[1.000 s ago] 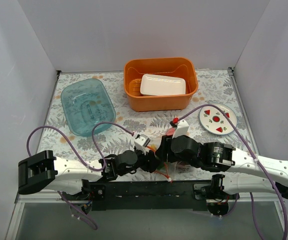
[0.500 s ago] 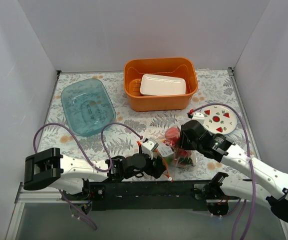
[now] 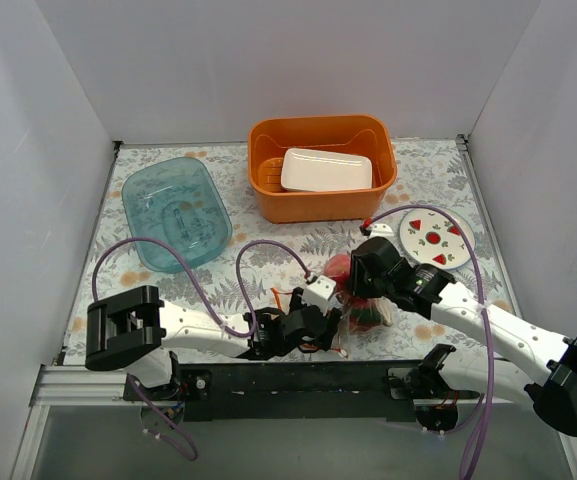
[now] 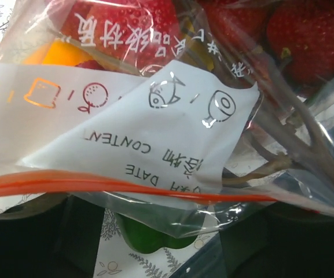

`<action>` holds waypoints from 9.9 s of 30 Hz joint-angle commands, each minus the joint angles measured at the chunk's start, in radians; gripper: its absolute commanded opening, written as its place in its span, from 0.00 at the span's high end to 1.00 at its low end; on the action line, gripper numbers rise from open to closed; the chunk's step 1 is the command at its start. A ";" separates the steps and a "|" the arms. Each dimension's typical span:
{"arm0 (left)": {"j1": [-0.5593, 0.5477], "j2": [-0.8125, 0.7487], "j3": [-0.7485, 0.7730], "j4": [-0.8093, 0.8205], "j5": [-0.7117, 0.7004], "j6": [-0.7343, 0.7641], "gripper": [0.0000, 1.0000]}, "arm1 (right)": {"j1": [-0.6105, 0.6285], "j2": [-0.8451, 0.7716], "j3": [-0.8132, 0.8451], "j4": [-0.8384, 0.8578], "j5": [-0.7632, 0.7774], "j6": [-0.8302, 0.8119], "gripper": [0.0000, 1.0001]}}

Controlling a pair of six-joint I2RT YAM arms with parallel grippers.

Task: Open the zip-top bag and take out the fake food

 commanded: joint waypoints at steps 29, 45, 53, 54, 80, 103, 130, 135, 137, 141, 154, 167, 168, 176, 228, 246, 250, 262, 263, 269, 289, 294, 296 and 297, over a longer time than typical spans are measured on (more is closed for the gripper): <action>0.165 -0.237 0.205 -0.596 0.216 -0.222 0.73 | 0.030 -0.128 -0.127 0.107 0.119 -0.050 0.50; 0.264 -0.351 0.357 -0.964 0.439 -0.216 0.74 | 0.043 -0.175 -0.108 0.073 0.176 -0.058 0.45; 0.267 -0.436 0.405 -1.146 0.378 -0.326 0.78 | 0.043 -0.162 -0.104 0.099 0.146 -0.079 0.45; 0.267 -0.447 0.421 -1.183 0.346 -0.354 0.80 | 0.043 -0.160 -0.102 0.099 0.140 -0.079 0.45; 1.225 -0.014 0.454 -0.492 0.146 -0.216 0.69 | 0.043 -0.123 -0.076 0.111 0.056 -0.167 0.44; 1.078 -0.332 0.249 -0.616 0.275 -0.224 0.15 | 0.043 -0.172 -0.071 0.082 0.034 -0.159 0.37; 0.291 -0.337 -0.019 -0.259 0.439 -0.641 0.71 | 0.047 -0.174 0.022 -0.011 -0.022 -0.112 0.61; 0.293 -0.296 -0.054 -0.130 0.480 -0.702 0.67 | 0.116 -0.206 0.040 -0.050 -0.041 -0.059 0.75; 0.293 -0.279 -0.062 -0.081 0.490 -0.733 0.66 | 0.167 -0.212 0.047 -0.067 -0.027 -0.029 0.78; 0.293 -0.277 -0.091 -0.015 0.537 -0.784 0.62 | 0.272 -0.203 0.056 -0.099 0.010 0.028 0.78; 0.265 -0.309 -0.167 0.172 0.574 -0.857 0.60 | 0.379 -0.188 0.028 -0.179 0.129 0.183 0.95; 0.247 -0.214 -0.149 0.159 0.540 -0.894 0.64 | 0.380 -0.175 0.051 -0.166 0.148 0.185 0.98; 0.247 -0.213 -0.149 0.160 0.536 -0.897 0.64 | 0.380 -0.177 0.054 -0.163 0.148 0.183 0.97; 0.245 -0.161 -0.091 0.154 0.508 -0.871 0.69 | 0.380 -0.171 0.057 -0.159 0.149 0.178 0.95; 0.253 -0.490 -0.017 -0.502 0.232 -0.615 1.00 | -0.011 -0.300 -0.111 0.002 0.094 -0.027 0.99; 0.418 -0.294 0.068 -0.490 0.259 -0.368 1.00 | 0.046 -0.330 -0.082 0.047 0.014 -0.194 0.99; 0.497 -0.335 0.003 -0.433 0.335 -0.348 1.00 | 0.046 -0.363 -0.105 0.035 0.021 -0.197 0.99; 0.523 -0.426 0.116 -0.463 0.370 -0.282 1.00 | 0.046 -0.366 -0.099 -0.022 0.060 -0.179 0.99; 0.523 -0.436 0.145 -0.461 0.381 -0.256 1.00 | 0.046 -0.366 -0.094 -0.030 0.076 -0.168 0.99; 0.523 -0.463 0.260 -0.508 0.424 -0.173 1.00 | 0.046 -0.378 -0.065 -0.076 0.146 -0.116 0.99; 0.523 -0.450 0.555 -0.896 0.111 -0.190 1.00 | 0.046 -0.352 -0.041 -0.094 0.143 -0.033 0.99; 0.553 -0.403 0.668 -0.979 -0.044 -0.147 1.00 | 0.047 -0.350 -0.041 -0.090 0.122 -0.033 0.99; 0.621 -0.386 0.684 -0.943 -0.047 -0.115 1.00 | 0.046 -0.350 -0.044 -0.087 0.110 -0.041 0.99; 0.650 -0.380 0.694 -0.924 -0.041 -0.081 1.00 | 0.046 -0.352 -0.047 -0.087 0.104 -0.042 0.99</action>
